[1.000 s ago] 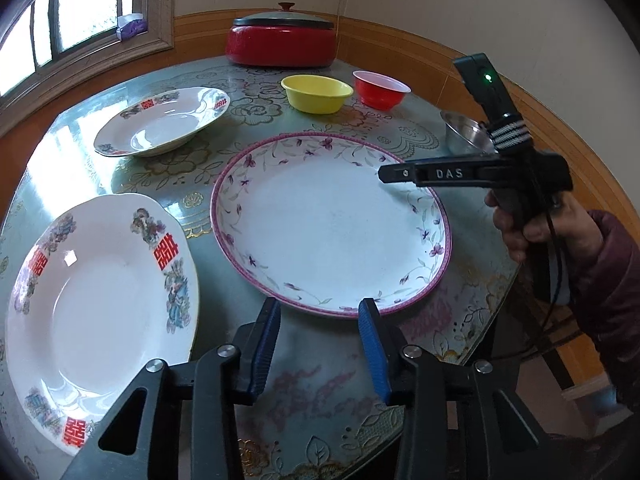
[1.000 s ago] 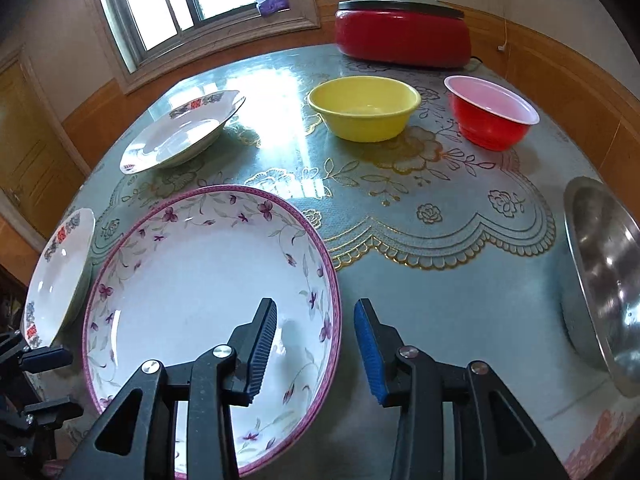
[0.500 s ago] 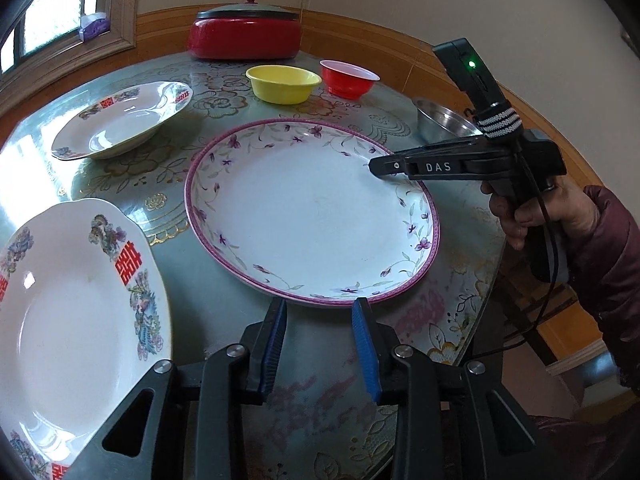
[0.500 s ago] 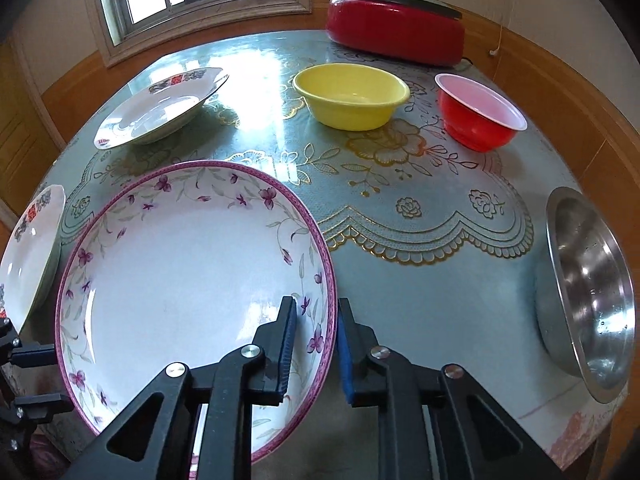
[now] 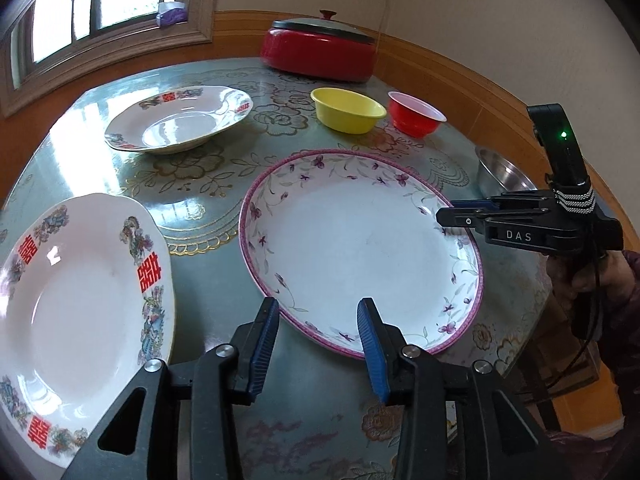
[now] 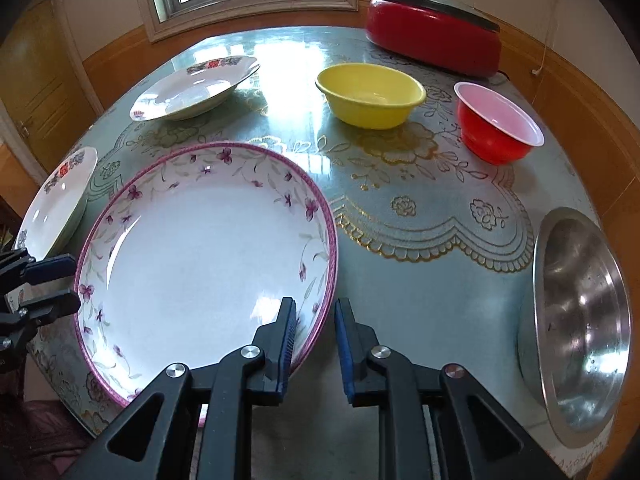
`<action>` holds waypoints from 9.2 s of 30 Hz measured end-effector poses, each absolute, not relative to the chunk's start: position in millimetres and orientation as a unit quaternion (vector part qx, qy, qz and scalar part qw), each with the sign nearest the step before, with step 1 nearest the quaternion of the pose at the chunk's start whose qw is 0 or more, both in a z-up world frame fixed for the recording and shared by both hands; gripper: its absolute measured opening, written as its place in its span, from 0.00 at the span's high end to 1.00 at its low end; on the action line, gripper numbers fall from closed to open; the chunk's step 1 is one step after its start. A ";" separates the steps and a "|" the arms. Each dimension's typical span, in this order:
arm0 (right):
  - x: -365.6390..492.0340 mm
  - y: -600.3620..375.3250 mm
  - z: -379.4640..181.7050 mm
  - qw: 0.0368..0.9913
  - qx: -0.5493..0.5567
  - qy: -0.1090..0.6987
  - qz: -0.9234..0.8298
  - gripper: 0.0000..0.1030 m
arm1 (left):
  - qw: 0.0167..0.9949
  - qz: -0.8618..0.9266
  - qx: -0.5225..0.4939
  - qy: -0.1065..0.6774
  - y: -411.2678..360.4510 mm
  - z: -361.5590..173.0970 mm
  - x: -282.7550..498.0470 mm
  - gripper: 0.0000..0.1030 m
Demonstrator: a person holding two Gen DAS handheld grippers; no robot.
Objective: Organize plates and bowls
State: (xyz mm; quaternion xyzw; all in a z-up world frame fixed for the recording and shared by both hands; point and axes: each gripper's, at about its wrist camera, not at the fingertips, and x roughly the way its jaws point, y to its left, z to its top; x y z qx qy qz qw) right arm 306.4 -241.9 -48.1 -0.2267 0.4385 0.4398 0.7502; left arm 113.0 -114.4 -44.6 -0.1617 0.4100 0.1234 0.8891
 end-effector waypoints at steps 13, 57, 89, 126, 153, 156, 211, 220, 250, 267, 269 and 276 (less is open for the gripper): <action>315.9 -244.0 -57.3 0.718 -0.246 0.411 0.505 0.83 | 0.883 0.174 -0.176 0.399 -139.2 -59.5 103.2 0.60; 303.7 -232.2 -59.6 0.742 -0.216 0.425 0.471 0.77 | 0.862 0.314 -0.162 0.363 -146.7 -46.3 86.7 0.71; 178.8 -135.6 -21.6 0.623 -0.073 0.437 0.644 0.71 | 0.895 0.273 -0.179 0.304 -25.5 5.8 12.5 0.56; 114.0 -64.1 -71.7 0.710 -0.130 0.426 0.545 0.65 | 0.886 0.186 -0.191 0.379 105.9 -73.4 -3.4 0.62; 154.1 -101.5 -30.8 0.744 -0.060 0.397 0.534 0.69 | 0.925 0.157 -0.180 0.294 64.0 -15.0 -2.4 0.74; 162.0 -118.8 -26.6 0.757 -0.041 0.393 0.520 0.69 | 0.933 0.140 -0.167 0.286 50.1 -7.8 10.2 0.74; 234.7 -240.6 -54.1 0.808 -0.023 0.467 0.358 0.69 | 0.919 0.034 -0.143 0.365 -49.3 -49.6 134.8 0.70; 228.9 -241.3 -51.4 0.820 -0.025 0.462 0.336 0.69 | 0.918 0.033 -0.149 0.367 -50.3 -48.3 131.4 0.70; 206.2 -240.0 -45.4 0.866 -0.085 0.408 0.276 0.68 | 0.915 0.030 -0.127 0.382 -55.1 -50.5 114.5 0.62; 201.8 -244.7 -39.8 0.875 -0.096 0.407 0.244 0.63 | 0.918 0.007 -0.110 0.381 -63.3 -50.3 110.1 0.55; 202.9 -245.3 -40.2 0.874 -0.091 0.410 0.244 0.62 | 0.919 0.005 -0.118 0.377 -61.1 -48.9 108.0 0.53; 202.6 -246.5 -33.8 0.881 -0.075 0.400 0.242 0.58 | 0.918 0.040 -0.128 0.373 -49.5 -46.0 102.7 0.37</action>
